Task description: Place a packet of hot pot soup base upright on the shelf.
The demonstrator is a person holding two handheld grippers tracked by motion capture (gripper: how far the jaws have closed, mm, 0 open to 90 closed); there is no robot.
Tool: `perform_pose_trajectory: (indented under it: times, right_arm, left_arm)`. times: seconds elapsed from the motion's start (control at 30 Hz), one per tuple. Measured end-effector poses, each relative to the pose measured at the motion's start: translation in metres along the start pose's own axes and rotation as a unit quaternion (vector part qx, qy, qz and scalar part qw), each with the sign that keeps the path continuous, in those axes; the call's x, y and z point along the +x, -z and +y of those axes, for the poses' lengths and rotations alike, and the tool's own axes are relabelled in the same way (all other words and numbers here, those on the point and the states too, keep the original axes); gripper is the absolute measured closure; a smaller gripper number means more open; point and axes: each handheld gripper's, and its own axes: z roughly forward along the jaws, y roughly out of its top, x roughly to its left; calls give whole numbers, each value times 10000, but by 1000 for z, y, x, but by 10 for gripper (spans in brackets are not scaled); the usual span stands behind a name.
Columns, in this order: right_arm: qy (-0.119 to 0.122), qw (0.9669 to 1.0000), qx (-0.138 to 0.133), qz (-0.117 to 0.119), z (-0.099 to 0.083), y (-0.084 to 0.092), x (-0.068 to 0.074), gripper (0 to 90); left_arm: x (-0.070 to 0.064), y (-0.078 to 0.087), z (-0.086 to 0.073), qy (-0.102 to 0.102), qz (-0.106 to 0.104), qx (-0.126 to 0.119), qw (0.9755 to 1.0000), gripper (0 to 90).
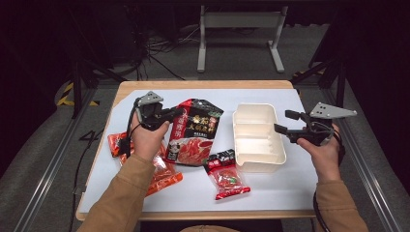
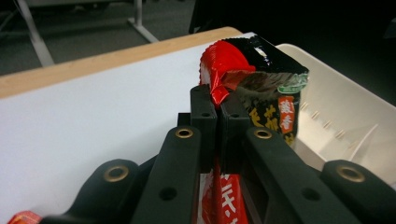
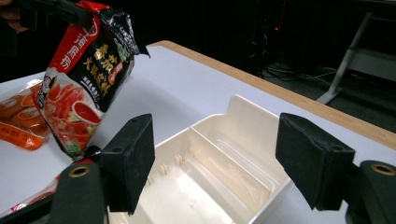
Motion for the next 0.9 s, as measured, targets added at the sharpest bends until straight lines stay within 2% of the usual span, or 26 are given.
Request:
perform_pose_trajectory:
  times: [0.13, 0.2, 0.3, 0.5, 0.67, 0.9]
  right_arm:
    - [-3, 10000, -16, 40, 1, 0, 1, 287]
    - [-24, 10000, -27, 65, 2, 0, 2, 287]
    - [-31, 9999, -34, 106, 4, 0, 4, 289]
    - [-31, 9997, -2, 231, 8, -5, 10, 292]
    - [45, 9994, 19, 338, 13, -8, 17, 296]
    - [70, 9987, 71, 501, 19, -14, 25, 320]
  left_arm:
    - [-8, 10, 3, -185, 93, -223, 9995, 873]
    - [-12, 16, 3, -336, 183, -349, 9987, 873]
    - [-16, 22, 2, -431, 247, -499, 9975, 872]
    - [-19, 37, -4, -333, 133, -942, 9949, 873]
    - [-21, 41, -5, -352, 110, -1100, 9932, 872]
    - [-22, 42, -6, -305, 49, -1178, 9926, 872]
